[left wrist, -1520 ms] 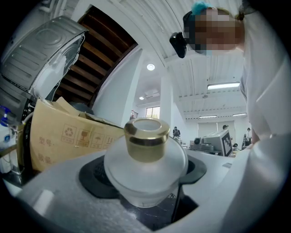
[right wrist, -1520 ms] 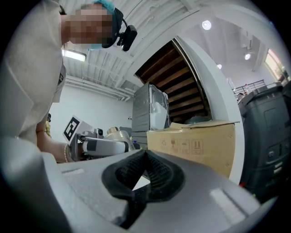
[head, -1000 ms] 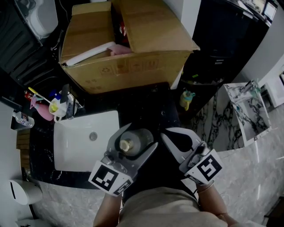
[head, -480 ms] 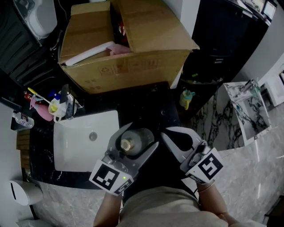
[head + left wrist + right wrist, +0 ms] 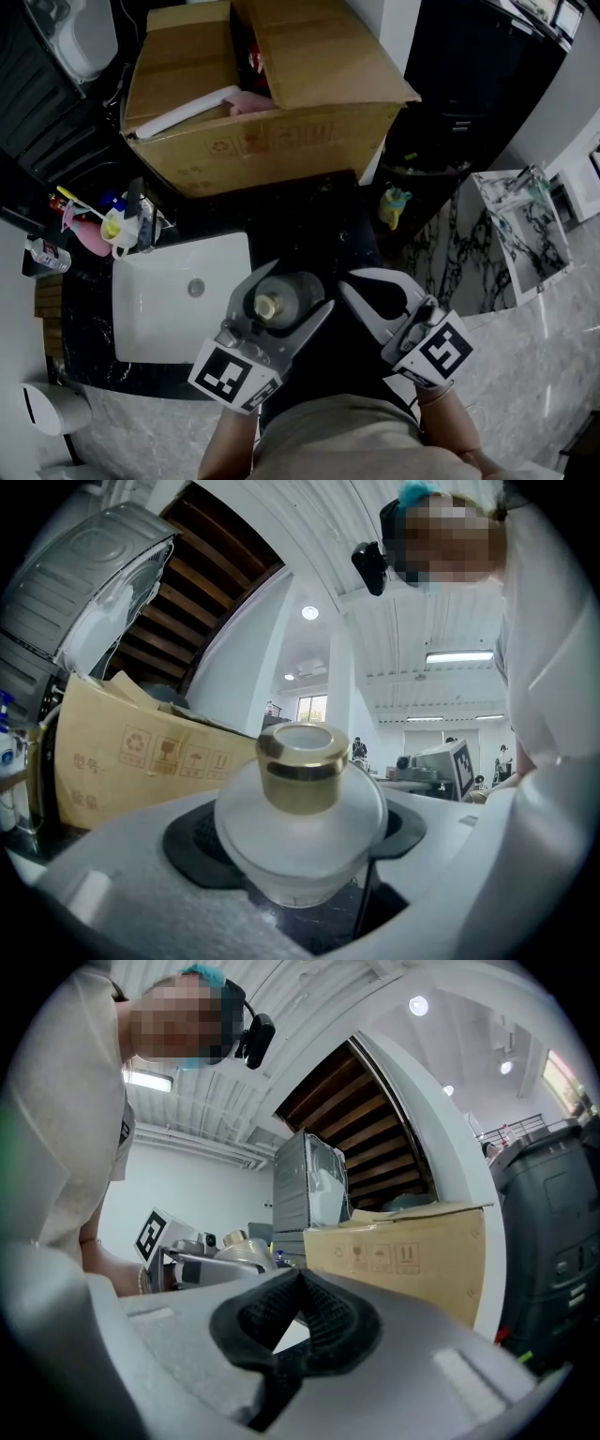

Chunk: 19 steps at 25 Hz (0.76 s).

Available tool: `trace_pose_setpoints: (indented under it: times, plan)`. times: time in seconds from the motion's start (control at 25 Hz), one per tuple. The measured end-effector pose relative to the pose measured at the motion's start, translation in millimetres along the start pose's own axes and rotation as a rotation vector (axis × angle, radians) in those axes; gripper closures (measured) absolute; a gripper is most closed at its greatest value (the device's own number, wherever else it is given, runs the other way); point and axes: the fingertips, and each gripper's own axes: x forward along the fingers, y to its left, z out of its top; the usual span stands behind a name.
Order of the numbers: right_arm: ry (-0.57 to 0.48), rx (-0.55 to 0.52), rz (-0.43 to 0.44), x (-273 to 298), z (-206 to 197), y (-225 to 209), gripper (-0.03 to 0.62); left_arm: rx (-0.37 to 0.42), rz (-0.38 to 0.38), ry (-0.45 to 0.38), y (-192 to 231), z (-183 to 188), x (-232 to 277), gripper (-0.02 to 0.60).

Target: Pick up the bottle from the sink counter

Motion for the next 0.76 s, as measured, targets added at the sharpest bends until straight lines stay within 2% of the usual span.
trace_pose_setpoints:
  times: [0.28,0.6,0.76]
  plan:
    - [0.044,-0.001,0.02,1,-10,1,0.591,-0.005,0.001,0.006,1,-2,0,0.238]
    - [0.087,-0.02,0.004,1,-18,-4,0.592,-0.013,-0.006,0.01,-3,-4,2,0.238]
    - [0.091,0.012,0.003,4,-17,1,0.591,-0.011,-0.011,0.011,-4,-4,2,0.238]
